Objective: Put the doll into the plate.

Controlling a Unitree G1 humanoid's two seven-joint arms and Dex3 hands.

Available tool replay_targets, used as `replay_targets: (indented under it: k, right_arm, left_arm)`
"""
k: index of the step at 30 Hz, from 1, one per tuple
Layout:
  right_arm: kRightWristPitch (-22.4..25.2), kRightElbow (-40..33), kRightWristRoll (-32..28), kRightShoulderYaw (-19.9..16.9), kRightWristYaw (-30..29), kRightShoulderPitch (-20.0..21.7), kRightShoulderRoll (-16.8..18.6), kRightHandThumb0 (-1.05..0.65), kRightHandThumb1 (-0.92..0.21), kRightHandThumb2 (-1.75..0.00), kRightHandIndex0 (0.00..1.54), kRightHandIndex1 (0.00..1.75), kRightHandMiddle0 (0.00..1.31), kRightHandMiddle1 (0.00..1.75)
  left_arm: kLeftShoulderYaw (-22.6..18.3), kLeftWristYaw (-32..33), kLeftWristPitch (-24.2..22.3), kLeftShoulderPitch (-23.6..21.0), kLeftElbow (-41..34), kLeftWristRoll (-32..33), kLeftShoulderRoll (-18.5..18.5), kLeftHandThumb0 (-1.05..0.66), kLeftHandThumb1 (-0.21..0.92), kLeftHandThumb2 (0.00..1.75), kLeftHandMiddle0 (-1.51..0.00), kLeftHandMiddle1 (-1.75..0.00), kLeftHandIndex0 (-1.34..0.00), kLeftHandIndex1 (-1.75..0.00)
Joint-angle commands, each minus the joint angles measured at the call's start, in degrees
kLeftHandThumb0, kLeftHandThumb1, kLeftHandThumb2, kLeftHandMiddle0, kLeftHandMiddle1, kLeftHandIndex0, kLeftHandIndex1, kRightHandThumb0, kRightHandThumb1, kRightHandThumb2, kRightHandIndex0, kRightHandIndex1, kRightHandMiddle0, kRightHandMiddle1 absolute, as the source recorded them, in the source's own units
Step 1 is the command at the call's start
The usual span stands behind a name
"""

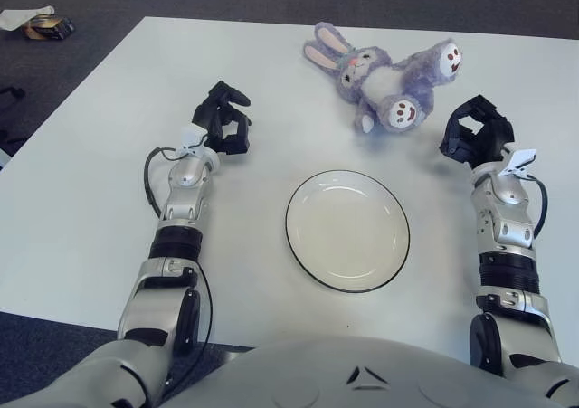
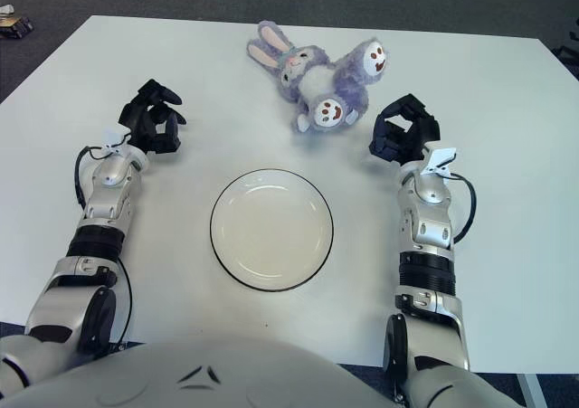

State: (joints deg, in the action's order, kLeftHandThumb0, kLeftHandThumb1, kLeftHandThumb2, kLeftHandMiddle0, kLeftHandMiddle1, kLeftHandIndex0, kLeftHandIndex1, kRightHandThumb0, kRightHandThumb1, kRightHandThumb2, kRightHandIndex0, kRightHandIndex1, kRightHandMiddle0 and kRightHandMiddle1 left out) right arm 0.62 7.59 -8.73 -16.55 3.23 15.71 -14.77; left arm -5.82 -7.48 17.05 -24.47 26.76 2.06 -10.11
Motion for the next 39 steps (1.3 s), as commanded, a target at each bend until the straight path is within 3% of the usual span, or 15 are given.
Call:
replay_targets:
  k: [1, 5, 8, 12, 33, 39]
  right_arm:
    - [0.6, -1.9, -0.6, -0.3, 0.6, 0.4, -1.0, -0.46, -0.39, -1.22, 0.98, 1.75, 0.55, 1.75]
    - [1.0, -2.7, -0.1, -0.1, 0.7, 0.4, -1.2, -0.45, -0.40, -1.21, 0.98, 1.75, 0.55, 1.75]
    - [1.2, -3.1, 0.0, 0.0, 0.7, 0.4, -1.2, -0.45, -0.41, -1.20, 0.99, 1.75, 0.54, 1.75]
    - [1.7, -3.5, 0.4, 0.2, 0.6, 0.8, -1.3, -0.45, -0.42, -1.18, 0.98, 1.75, 0.53, 1.75]
    - [5.9, -6.5, 3.0, 1.9, -0.5, 1.6, -1.0, -0.43, -0.50, -1.09, 0.96, 1.75, 0.47, 1.75]
    - [6.4, -6.5, 3.0, 2.3, -0.5, 1.6, -0.7, -0.42, -0.50, -1.08, 0.97, 1.75, 0.47, 1.75]
  left_arm:
    - [1.1, -0.7, 0.1, -2.4, -0.4, -1.6, -1.5, -0.01, 0.40, 1.23, -0.44, -1.75, -0.43, -1.75]
    - [2.1, 0.1, -0.6, -5.8, -0.7, -3.9, -2.5, -0.01, 0.41, 1.22, -0.44, -1.75, -0.42, -1.75]
    - [2.9, 0.8, -0.8, -7.3, -1.6, -5.7, -2.9, -0.01, 0.42, 1.21, -0.53, -1.73, -0.31, -1.75]
    - [4.1, 1.7, 1.4, -8.3, -1.6, -8.6, -3.8, -0.01, 0.43, 1.19, -0.58, -1.71, -0.27, -1.75]
    - [10.8, 9.8, 12.4, -17.7, 8.5, -22.9, -7.9, -0.01, 0.53, 1.00, -0.55, -1.53, -0.28, -1.75]
    - [13.3, 12.1, 13.0, -20.0, 9.3, -27.3, -8.6, -0.01, 0.54, 0.98, -0.54, -1.52, -0.29, -1.75]
